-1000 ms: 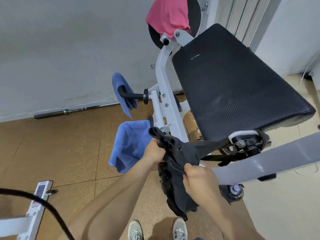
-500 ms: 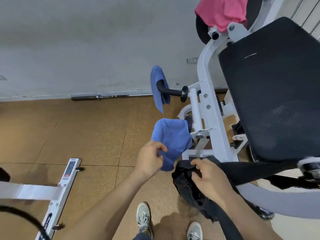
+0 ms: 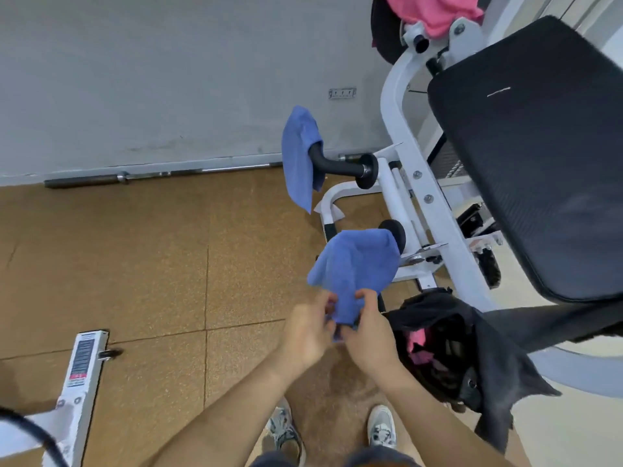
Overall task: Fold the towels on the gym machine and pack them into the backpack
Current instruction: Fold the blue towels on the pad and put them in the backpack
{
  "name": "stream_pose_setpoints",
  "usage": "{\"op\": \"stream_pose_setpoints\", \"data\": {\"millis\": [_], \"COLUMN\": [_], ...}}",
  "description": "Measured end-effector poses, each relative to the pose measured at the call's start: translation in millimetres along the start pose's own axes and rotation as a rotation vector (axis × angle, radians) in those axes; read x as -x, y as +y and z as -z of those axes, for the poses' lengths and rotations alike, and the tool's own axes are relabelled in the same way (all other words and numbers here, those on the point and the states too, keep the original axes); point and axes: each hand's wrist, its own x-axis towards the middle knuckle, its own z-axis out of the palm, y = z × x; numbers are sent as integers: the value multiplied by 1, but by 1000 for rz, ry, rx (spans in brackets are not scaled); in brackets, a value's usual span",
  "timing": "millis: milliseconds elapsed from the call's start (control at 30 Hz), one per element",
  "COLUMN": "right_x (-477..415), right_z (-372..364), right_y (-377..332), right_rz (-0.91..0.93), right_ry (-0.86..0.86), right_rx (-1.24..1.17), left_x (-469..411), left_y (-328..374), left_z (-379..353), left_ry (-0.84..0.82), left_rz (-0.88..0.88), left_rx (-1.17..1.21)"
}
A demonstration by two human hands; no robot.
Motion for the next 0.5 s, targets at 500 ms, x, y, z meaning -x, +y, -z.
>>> {"op": "stream_pose_setpoints", "data": {"millis": [500], "right_x": [-3], "right_z": [89], "right_y": [-147], "right_rz": [-128], "right_ry": [-76], "right_rx": [-834], "left_x": [-31], "left_y": [59], "left_z": [161], "left_ry": [-412], "left_rz": [38], "left_rx": [930]}}
